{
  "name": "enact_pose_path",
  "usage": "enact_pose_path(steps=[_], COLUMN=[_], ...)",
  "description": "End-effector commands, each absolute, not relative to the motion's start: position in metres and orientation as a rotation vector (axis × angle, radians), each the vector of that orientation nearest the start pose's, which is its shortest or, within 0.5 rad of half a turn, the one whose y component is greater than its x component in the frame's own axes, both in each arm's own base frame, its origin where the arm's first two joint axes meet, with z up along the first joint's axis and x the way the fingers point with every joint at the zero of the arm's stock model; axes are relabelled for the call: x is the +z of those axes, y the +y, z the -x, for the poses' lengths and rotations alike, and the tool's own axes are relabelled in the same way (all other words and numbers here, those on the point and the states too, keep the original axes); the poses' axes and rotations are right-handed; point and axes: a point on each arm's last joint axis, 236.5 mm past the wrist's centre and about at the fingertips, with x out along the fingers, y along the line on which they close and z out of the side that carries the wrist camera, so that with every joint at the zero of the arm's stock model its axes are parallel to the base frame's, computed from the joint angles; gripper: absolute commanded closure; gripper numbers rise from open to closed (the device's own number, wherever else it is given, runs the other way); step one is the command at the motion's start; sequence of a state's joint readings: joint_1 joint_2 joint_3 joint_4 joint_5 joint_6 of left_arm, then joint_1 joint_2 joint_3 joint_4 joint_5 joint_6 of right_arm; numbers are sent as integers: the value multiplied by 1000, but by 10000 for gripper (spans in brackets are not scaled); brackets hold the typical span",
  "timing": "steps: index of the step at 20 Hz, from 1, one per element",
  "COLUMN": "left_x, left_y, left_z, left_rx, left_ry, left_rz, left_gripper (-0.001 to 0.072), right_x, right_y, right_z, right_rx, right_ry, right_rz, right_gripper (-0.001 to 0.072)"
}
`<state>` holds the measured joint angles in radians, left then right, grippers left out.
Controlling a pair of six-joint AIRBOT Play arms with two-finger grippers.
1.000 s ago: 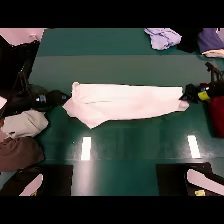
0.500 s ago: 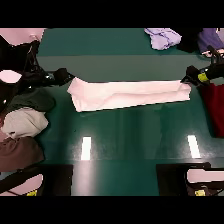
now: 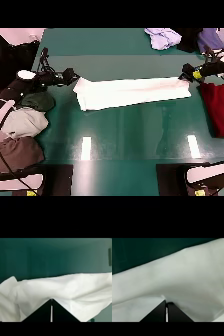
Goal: Fold the shirts.
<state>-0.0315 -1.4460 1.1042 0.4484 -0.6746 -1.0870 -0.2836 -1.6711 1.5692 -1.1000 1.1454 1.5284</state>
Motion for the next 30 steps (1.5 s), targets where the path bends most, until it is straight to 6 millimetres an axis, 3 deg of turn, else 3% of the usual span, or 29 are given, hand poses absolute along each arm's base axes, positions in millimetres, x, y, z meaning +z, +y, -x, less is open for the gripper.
enact_pose_path(steps=[1, 3, 4, 5, 6, 8, 10, 14, 18, 23, 27, 30], left_x=[32, 31, 33, 40, 49, 73, 85, 31, 17, -8, -35, -44], left_y=[-154, -161, -162, -163, -162, -160, -160, -146, -157, -164, -167, -167], left_z=[-498, -500, -502, -505, -507, -507, -496, -447, -416, -417, -426, -435], left_rx=[-429, -432, -425, -433, -446, -518, -590, -565, -625, -560, -496, -460], left_ry=[805, 794, 781, 771, 760, 756, 794, 1078, 1196, 1222, 1227, 1214], left_rz=[719, 696, 695, 698, 700, 701, 683, 493, 461, 340, 382, 405], left_gripper=[679, 677, 501, 119, -13, -4, -4, -3, -3, -4, -4, -3], right_x=[11, 13, 14, 15, 19, 34, 50, 64, 59, 55, 53, 53], right_y=[-54, -57, -58, -61, -65, -76, -84, -86, -74, -63, -57, -54], right_z=[-521, -526, -527, -526, -526, -524, -516, -503, -491, -477, -466, -461], right_rx=[-1, -8, -10, -12, -15, -14, -5, 20, 58, 94, 117, 126], right_ry=[1055, 1032, 1026, 1025, 1021, 1021, 1041, 1085, 1150, 1219, 1268, 1292], right_rz=[-562, -560, -560, -562, -563, -566, -565, -555, -541, -535, -542, -543], right_gripper=[699, 696, 590, 289, 4, -8, -8, 15, 15, 15, 15, 15])
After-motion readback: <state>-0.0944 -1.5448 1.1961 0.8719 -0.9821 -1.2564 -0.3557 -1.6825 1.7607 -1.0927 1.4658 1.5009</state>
